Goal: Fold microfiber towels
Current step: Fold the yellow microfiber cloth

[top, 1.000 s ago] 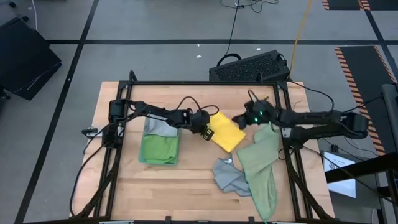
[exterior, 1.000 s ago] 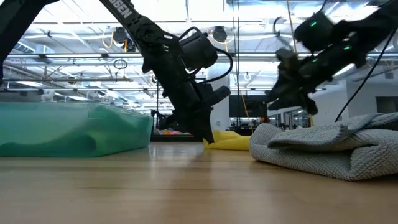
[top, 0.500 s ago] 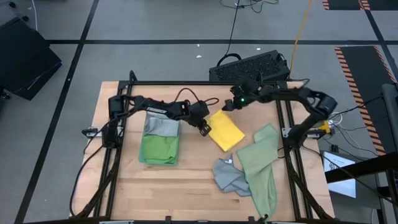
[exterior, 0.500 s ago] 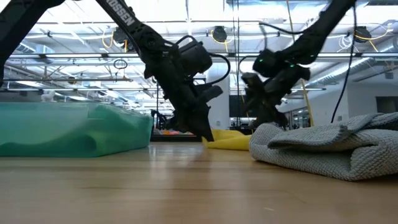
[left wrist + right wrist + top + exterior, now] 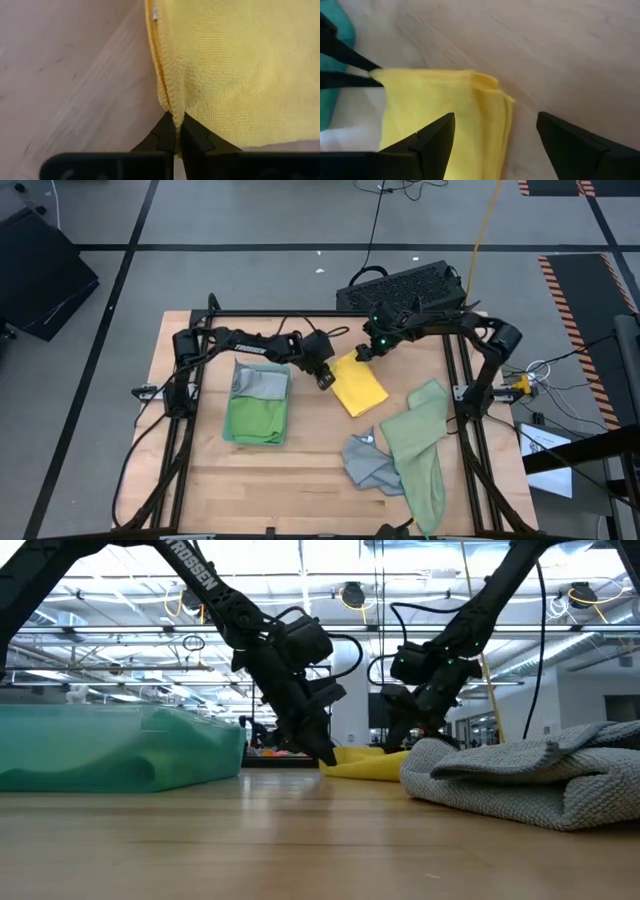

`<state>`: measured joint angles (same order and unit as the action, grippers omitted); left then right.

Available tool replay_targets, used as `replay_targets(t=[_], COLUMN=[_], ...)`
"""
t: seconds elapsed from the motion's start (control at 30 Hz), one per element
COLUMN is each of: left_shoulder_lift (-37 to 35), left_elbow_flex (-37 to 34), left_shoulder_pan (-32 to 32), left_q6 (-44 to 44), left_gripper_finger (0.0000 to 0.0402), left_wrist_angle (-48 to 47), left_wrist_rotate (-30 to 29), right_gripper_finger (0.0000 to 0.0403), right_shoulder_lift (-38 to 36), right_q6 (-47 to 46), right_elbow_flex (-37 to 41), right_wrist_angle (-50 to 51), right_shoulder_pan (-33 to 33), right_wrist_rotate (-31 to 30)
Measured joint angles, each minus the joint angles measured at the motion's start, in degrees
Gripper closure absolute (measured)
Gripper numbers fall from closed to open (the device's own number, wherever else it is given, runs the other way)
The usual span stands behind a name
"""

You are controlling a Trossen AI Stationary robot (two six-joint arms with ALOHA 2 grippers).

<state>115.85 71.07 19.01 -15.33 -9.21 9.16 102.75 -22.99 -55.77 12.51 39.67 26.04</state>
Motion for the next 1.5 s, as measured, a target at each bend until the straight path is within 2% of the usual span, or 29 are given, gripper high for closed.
replay_targets(t=[0.23, 0.37, 0.47, 0.57, 0.7, 0.77, 0.93, 1.0, 1.1, 1.33, 1.5], left_shoulder_lift=[0.0, 0.0, 0.0, 0.0, 0.0, 0.0, -0.1, -0.1, -0.1, -0.1, -0.1], left_elbow_flex=[0.0, 0.0, 0.0, 0.0, 0.0, 0.0, 2.3, 4.5, 7.8, 15.5, 17.4], left_shoulder_pan=[1.0, 1.7, 1.9, 2.0, 2.1, 2.2, 2.3, 1.9, 0.4, -5.7, -10.7], left_q6=[3.7, 3.9, 4.6, 5.0, 7.2, 8.4, 8.9, 8.9, 10.7, 16.6, 17.9], left_gripper_finger=[0.0395, 0.0383, 0.039, 0.0396, 0.0383, 0.038, 0.0394, 0.0395, 0.0388, 0.0391, 0.0389], left_wrist_angle=[-0.2, -1.4, -1.6, -1.5, -1.0, 0.1, -1.8, -4.0, -6.3, -8.8, -10.0], left_wrist_rotate=[3.3, 3.3, 3.3, 2.9, 0.6, 0.0, -0.2, -0.2, -0.6, -9.8, -18.0], right_gripper_finger=[0.014, 0.0164, 0.0206, 0.0265, 0.0361, 0.0391, 0.0396, 0.0398, 0.0398, 0.04, 0.04], right_shoulder_lift=[1.3, 1.3, 1.3, 1.2, 1.3, 1.3, -2.1, -5.6, -12.0, -27.1, -38.0], right_q6=[-4.7, -2.9, -0.3, 1.6, 2.2, 2.8, 5.6, 8.0, 11.2, 14.9, 14.1], right_elbow_flex=[0.2, 0.5, 1.9, 4.0, 8.4, 10.4, 14.3, 16.1, 19.5, 30.0, 38.3], right_wrist_angle=[-8.2, -7.7, -8.9, -12.3, -23.7, -29.6, -31.8, -30.4, -29.9, -29.8, -29.9], right_shoulder_pan=[-0.8, -0.6, -0.5, -0.5, -0.5, -0.6, -0.5, -0.6, -1.5, -4.5, -8.3], right_wrist_rotate=[2.1, 3.9, 3.9, 3.6, 3.6, 3.5, 2.5, 2.2, -1.6, -4.1, -10.4])
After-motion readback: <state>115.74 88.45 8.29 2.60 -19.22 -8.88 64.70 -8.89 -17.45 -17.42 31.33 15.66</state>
